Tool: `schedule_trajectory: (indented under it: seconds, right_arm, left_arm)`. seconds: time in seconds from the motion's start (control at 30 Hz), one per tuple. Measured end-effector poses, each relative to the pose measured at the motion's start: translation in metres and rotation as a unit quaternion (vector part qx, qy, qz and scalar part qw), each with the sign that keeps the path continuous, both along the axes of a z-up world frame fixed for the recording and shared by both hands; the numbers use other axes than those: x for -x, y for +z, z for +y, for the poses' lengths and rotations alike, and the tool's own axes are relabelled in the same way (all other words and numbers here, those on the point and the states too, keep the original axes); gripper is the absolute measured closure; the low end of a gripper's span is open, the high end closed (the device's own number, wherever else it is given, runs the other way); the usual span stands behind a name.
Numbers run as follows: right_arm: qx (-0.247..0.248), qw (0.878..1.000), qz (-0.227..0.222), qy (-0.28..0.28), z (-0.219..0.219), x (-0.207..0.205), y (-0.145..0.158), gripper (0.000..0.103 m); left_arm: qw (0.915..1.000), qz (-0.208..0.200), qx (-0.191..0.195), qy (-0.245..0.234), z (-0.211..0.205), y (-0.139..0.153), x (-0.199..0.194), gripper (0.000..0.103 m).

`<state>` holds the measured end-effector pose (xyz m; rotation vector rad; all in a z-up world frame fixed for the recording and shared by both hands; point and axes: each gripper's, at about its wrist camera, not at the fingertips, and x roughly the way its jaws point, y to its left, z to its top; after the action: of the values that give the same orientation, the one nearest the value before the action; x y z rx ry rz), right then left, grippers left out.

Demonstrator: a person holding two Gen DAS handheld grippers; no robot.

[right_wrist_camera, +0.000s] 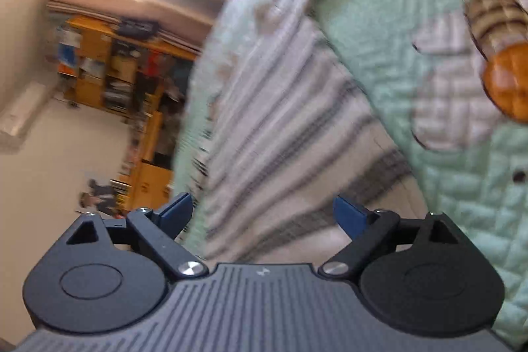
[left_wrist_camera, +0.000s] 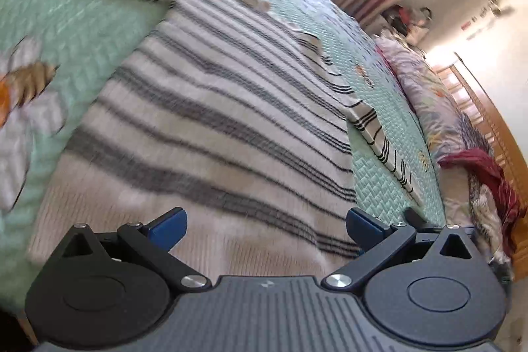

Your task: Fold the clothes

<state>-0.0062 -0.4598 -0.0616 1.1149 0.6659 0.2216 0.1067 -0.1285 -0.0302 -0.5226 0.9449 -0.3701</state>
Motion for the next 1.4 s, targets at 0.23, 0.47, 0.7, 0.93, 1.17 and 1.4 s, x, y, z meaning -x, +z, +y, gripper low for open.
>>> schedule_trajectory:
  seconds: [0.23,0.47,0.7,0.93,1.17,1.4]
  right_arm:
    - [-0.008,0.998,0.049,0.028,-0.015,-0.004,-0.053,0.02]
    - [0.029,0.997,0.029,0.067,-0.002,0.011,-0.023,0.015]
    - [0.034,0.99,-0.003,0.138,0.04,-0.027,-0.009,0.009]
    - [0.034,0.989,0.057,0.129,0.048,-0.028,-0.021,0.011]
    - [-0.021,0.991,0.007,0.128,0.073,-0.054,0.002,0.008]
    - [-0.031,0.991,0.064,0.117,0.07,-0.037,-0.039,0.014]
  left_arm:
    - [0.9946,0.089,0.051,-0.014,0.027,-0.065,-0.019,0.001]
    - [0.9965,0.082,0.006,-0.016,0.032,-0.044,-0.007,0.001]
    - [0.9979,0.032,-0.054,-0.016,0.027,-0.028,-0.005,0.001]
    - [0.9959,0.066,-0.061,0.005,0.055,-0.034,-0.007,0.001]
    - [0.9966,0.032,-0.076,-0.004,0.052,-0.019,-0.008,0.001]
    - [0.9962,0.058,-0.065,0.002,0.068,-0.039,0.0,0.001]
